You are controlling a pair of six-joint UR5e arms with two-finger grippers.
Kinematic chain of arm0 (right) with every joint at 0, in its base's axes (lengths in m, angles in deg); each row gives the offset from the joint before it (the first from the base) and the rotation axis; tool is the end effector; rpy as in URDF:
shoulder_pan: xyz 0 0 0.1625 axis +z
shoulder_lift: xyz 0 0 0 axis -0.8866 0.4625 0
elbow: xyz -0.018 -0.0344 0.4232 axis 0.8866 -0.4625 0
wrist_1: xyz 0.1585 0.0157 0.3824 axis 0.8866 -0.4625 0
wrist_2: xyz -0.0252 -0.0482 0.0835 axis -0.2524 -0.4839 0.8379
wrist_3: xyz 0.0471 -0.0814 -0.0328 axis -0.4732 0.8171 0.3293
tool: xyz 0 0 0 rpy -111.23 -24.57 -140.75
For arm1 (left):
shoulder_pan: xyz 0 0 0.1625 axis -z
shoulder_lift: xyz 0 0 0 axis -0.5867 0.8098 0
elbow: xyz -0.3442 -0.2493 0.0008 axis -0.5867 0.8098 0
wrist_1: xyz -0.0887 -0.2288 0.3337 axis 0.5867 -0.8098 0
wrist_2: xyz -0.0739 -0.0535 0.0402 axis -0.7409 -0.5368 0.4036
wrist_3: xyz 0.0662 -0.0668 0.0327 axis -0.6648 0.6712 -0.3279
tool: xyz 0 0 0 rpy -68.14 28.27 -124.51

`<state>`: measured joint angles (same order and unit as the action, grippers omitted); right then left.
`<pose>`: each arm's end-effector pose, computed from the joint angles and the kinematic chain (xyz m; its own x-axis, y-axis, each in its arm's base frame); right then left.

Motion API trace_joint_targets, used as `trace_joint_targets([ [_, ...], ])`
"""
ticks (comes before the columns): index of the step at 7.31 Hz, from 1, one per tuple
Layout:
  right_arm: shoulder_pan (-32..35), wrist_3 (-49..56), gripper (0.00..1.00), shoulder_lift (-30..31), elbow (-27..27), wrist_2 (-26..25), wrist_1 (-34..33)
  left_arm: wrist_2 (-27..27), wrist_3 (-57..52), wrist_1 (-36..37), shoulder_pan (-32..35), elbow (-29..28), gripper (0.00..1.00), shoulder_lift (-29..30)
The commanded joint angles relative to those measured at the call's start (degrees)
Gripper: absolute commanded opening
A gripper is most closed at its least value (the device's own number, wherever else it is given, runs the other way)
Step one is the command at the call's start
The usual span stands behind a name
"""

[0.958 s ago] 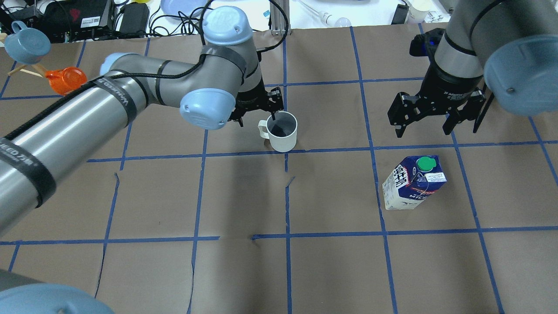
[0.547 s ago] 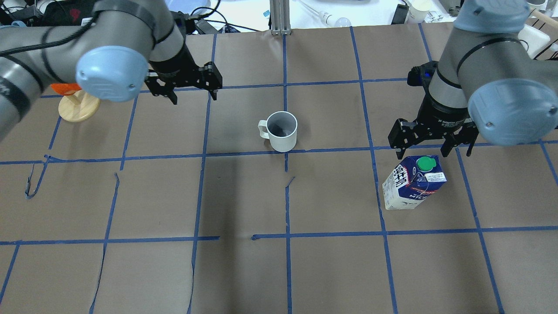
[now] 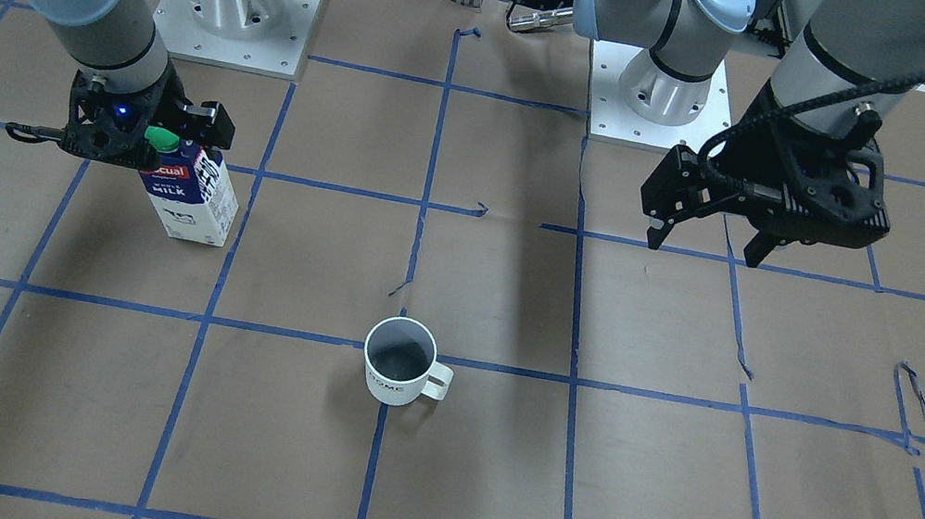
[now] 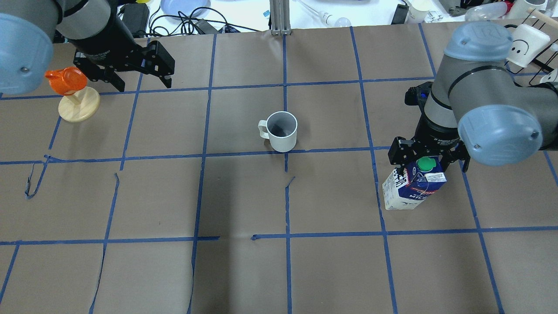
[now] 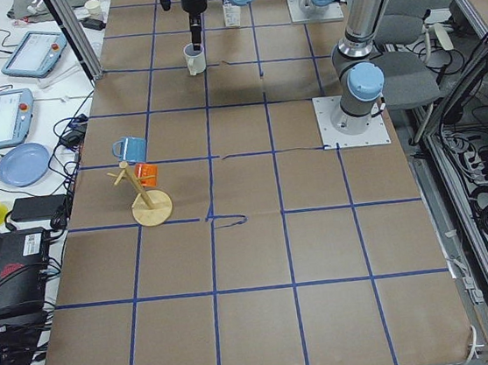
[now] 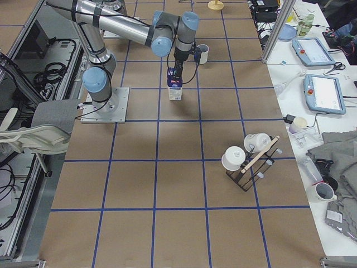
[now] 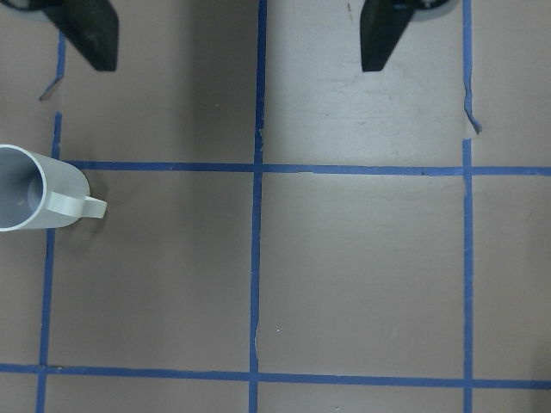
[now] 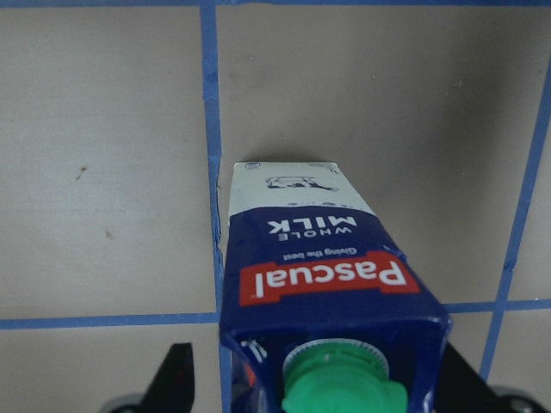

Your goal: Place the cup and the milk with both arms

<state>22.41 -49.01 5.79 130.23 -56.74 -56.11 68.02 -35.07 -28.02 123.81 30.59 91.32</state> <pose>0.0866 -0.4482 0.3260 -0.9988 -0.0018 0.0499 0.0083 0.9793 0.2024 -0.1158 -0.5174 0.4979 -0.9995 -0.0272 0.0161 -0.0288 0.9936 -0.1093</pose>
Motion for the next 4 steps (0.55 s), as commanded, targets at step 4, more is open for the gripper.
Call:
trace_joint_targets([
  [4,-0.05,0.1,0.4,0.07,-0.25,-0.1,-0.71,1.77,-0.69,-1.12,-0.7,0.08,1.0,-0.99],
])
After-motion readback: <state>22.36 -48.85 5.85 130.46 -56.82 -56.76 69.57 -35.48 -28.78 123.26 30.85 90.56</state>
